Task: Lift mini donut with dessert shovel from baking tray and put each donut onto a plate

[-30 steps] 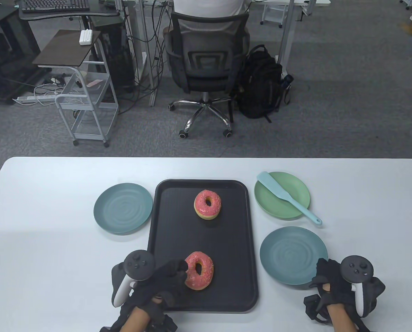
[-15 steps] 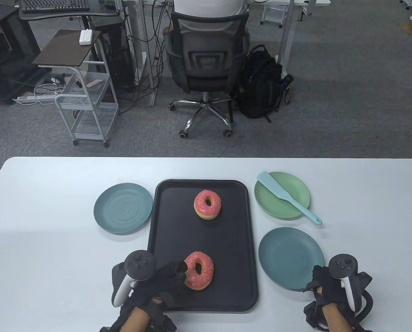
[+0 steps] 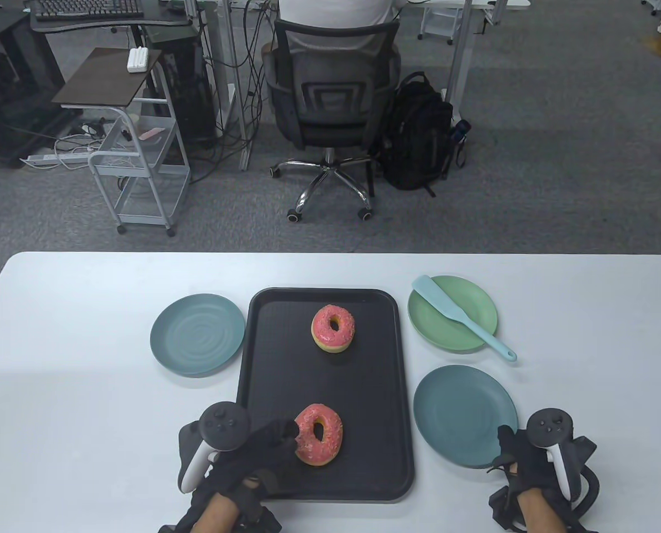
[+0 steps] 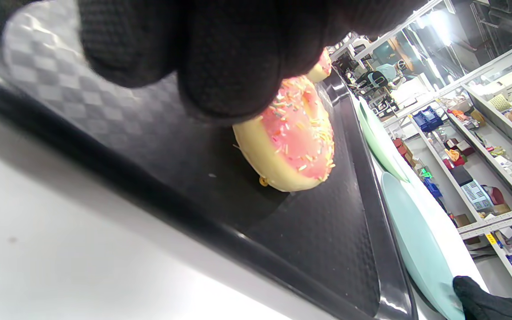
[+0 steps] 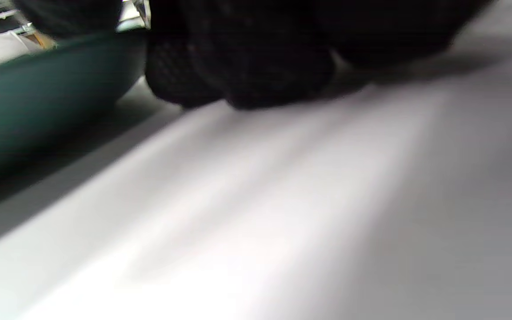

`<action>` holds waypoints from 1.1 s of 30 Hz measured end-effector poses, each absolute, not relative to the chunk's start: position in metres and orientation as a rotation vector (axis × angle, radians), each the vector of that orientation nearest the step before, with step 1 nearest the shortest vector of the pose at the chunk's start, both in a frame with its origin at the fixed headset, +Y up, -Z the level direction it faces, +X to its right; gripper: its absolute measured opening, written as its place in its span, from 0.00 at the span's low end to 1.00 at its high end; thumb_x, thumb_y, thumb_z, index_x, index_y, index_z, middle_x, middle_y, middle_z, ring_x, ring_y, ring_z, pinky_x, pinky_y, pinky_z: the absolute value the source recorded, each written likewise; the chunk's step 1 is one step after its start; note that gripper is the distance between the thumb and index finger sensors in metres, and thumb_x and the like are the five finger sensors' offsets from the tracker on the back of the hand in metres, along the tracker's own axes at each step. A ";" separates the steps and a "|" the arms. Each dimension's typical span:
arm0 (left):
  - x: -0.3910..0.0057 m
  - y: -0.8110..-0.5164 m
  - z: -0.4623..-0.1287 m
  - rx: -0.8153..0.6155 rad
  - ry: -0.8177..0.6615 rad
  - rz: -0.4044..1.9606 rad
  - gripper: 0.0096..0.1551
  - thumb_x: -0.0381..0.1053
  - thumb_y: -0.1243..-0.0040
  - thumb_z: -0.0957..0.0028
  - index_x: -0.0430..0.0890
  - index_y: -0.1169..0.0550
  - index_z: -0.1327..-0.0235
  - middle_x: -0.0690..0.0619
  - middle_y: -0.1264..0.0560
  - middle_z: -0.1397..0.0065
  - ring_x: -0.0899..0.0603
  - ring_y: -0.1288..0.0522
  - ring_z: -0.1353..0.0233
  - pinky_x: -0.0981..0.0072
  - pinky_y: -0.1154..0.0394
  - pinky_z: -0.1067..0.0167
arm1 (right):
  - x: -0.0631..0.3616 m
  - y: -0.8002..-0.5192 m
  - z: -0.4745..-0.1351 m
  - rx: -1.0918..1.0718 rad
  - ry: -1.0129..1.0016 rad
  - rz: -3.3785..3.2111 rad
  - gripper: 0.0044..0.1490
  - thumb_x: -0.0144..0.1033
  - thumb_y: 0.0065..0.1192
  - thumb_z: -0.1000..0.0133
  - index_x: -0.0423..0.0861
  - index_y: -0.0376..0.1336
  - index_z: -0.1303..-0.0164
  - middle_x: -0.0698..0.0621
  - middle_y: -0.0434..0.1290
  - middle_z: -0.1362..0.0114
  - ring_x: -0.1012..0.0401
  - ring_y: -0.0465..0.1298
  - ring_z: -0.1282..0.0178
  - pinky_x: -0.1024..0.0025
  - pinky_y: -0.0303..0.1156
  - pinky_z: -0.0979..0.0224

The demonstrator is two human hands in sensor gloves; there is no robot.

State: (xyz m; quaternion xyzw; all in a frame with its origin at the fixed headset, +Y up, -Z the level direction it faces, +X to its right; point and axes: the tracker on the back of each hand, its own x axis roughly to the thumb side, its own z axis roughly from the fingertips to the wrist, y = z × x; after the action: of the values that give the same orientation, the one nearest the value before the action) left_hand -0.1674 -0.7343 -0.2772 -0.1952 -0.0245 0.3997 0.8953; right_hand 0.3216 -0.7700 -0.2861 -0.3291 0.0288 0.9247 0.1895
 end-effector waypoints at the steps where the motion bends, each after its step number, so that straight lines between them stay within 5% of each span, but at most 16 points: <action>1: -0.168 -0.734 -0.277 -0.397 -0.043 0.817 0.28 0.56 0.42 0.45 0.57 0.31 0.31 0.54 0.21 0.44 0.46 0.12 0.54 0.53 0.15 0.52 | 0.323 -0.766 -0.285 -0.931 0.056 2.600 0.36 0.64 0.58 0.52 0.42 0.74 0.60 0.45 0.83 0.68 0.50 0.78 0.73 0.53 0.75 0.64; 6: -0.173 -0.729 -0.277 -0.294 0.007 0.655 0.27 0.55 0.42 0.46 0.57 0.30 0.31 0.53 0.22 0.43 0.45 0.13 0.53 0.53 0.16 0.51 | 0.317 -0.753 -0.281 -0.850 -0.056 2.598 0.46 0.67 0.57 0.55 0.44 0.66 0.37 0.38 0.75 0.37 0.42 0.74 0.45 0.43 0.68 0.37; 9: -0.180 -0.723 -0.277 -0.230 0.081 0.565 0.27 0.56 0.41 0.46 0.57 0.29 0.32 0.53 0.21 0.45 0.46 0.13 0.55 0.54 0.16 0.53 | 0.303 -0.746 -0.281 -0.700 -0.090 2.640 0.52 0.69 0.57 0.56 0.51 0.56 0.25 0.38 0.61 0.19 0.39 0.61 0.23 0.33 0.49 0.19; 12: -0.190 -0.715 -0.278 -0.166 0.167 0.530 0.27 0.57 0.41 0.46 0.57 0.29 0.32 0.53 0.21 0.45 0.46 0.13 0.55 0.53 0.16 0.53 | 0.290 -0.742 -0.282 -0.562 -0.094 2.668 0.58 0.71 0.57 0.58 0.59 0.44 0.20 0.43 0.44 0.10 0.40 0.42 0.13 0.34 0.30 0.16; 19: -0.242 -0.715 -0.320 -0.143 0.395 0.351 0.32 0.63 0.42 0.47 0.56 0.32 0.29 0.52 0.24 0.40 0.44 0.15 0.50 0.51 0.18 0.48 | 0.260 -0.742 -0.284 -0.318 -0.019 2.786 0.65 0.75 0.55 0.64 0.66 0.34 0.21 0.49 0.25 0.10 0.45 0.21 0.14 0.39 0.16 0.21; 28: -0.318 -0.752 -0.383 -0.152 0.714 0.327 0.41 0.67 0.44 0.48 0.54 0.40 0.24 0.51 0.26 0.39 0.46 0.15 0.52 0.55 0.17 0.51 | 0.239 -0.733 -0.282 -0.159 -0.009 2.822 0.66 0.76 0.54 0.65 0.66 0.33 0.21 0.50 0.22 0.12 0.45 0.18 0.15 0.38 0.15 0.22; 33: -0.337 -0.758 -0.402 -0.041 0.736 0.325 0.43 0.69 0.41 0.51 0.54 0.37 0.25 0.54 0.20 0.46 0.50 0.13 0.61 0.61 0.14 0.60 | 0.240 -0.734 -0.283 -0.158 0.010 2.799 0.66 0.76 0.54 0.65 0.66 0.33 0.20 0.50 0.22 0.12 0.44 0.18 0.15 0.38 0.14 0.23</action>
State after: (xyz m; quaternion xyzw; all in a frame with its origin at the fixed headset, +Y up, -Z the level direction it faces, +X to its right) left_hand -0.3374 -0.7575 -0.4019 -0.0202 0.3581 0.1583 0.9200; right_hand 0.2401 -0.7343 -0.2827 -0.0556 0.0035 0.9842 0.1682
